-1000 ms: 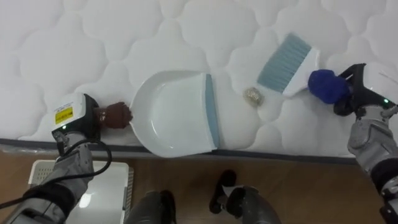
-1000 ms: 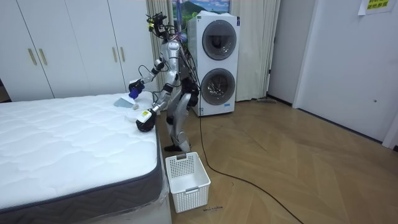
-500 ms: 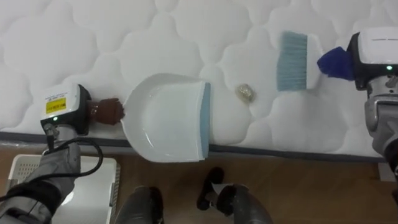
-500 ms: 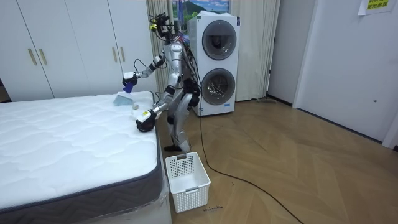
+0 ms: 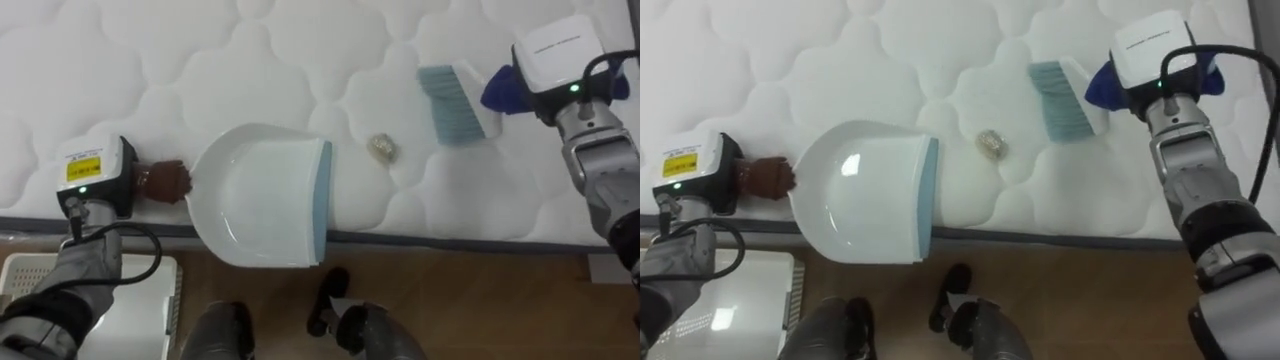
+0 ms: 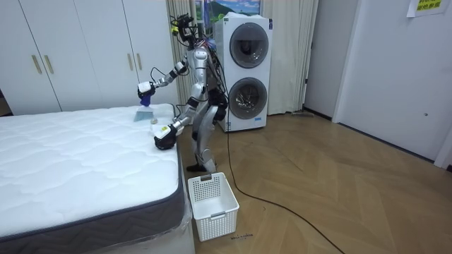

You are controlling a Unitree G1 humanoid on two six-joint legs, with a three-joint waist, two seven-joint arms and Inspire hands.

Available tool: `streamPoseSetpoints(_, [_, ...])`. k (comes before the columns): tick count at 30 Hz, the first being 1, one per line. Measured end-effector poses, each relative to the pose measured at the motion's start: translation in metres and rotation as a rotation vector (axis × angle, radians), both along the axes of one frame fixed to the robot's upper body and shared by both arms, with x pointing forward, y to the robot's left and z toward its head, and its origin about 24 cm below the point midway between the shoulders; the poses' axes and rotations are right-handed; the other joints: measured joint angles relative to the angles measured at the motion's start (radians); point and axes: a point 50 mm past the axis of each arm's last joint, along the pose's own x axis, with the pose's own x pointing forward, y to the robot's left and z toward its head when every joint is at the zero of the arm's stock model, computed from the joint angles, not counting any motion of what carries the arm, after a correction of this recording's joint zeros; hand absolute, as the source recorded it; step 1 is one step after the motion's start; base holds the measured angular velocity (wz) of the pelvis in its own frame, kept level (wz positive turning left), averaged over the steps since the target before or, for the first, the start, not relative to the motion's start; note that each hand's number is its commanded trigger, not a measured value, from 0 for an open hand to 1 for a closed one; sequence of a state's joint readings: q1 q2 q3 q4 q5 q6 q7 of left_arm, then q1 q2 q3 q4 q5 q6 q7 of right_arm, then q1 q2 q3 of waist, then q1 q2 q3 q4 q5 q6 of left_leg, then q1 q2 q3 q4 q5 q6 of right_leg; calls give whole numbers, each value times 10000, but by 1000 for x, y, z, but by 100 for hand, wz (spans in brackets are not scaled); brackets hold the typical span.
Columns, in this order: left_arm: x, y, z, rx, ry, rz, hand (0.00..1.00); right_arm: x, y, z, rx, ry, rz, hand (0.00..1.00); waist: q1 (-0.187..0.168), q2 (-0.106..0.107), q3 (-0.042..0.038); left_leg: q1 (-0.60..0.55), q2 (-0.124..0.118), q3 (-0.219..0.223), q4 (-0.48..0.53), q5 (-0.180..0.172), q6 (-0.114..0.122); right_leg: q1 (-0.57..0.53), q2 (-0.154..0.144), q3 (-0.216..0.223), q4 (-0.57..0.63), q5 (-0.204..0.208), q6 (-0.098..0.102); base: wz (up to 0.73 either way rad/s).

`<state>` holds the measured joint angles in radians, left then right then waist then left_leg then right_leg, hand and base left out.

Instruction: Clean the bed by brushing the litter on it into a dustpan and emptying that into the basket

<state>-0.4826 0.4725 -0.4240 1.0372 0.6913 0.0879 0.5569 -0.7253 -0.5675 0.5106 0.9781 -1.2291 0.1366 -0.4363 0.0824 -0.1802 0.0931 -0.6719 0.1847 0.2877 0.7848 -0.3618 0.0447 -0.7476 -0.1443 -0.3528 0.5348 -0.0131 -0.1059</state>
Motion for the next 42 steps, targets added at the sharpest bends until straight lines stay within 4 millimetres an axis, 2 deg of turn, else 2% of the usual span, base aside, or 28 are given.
streamPoseSetpoints(6, [0,2,1,20,8,42,100,1,6,2,-95,444,-64,100,20,7,4,2,108,-13,4,5,-17,89,87,-74,-122,47,-66,0])
streamPoseSetpoints(19, [1,2,1,-12,29,30,100,-2,13,-8,8,1454,-326,100,62,62,31,7,113,-38,-60,15,-31,125,127,-105,-190,79,-62,0])
streamPoseSetpoints(26, [1,1,0,-60,258,5,100,-6,5,-16,1045,1710,-1083,100,79,310,21,19,146,-20,-103,14,-44,209,244,-121,-361,120,-11,-1])
streamPoseSetpoints(32, [2,1,0,-76,304,-7,100,-7,5,-16,1184,1742,-1115,100,92,356,24,-3,140,-44,-98,18,-55,210,315,-151,-390,129,-29,0])
streamPoseSetpoints(42, [10,-1,7,-38,354,-119,100,-6,5,-15,1434,1764,-1358,100,45,636,10,-183,125,-294,36,37,-75,206,249,-322,-352,87,-9,4])
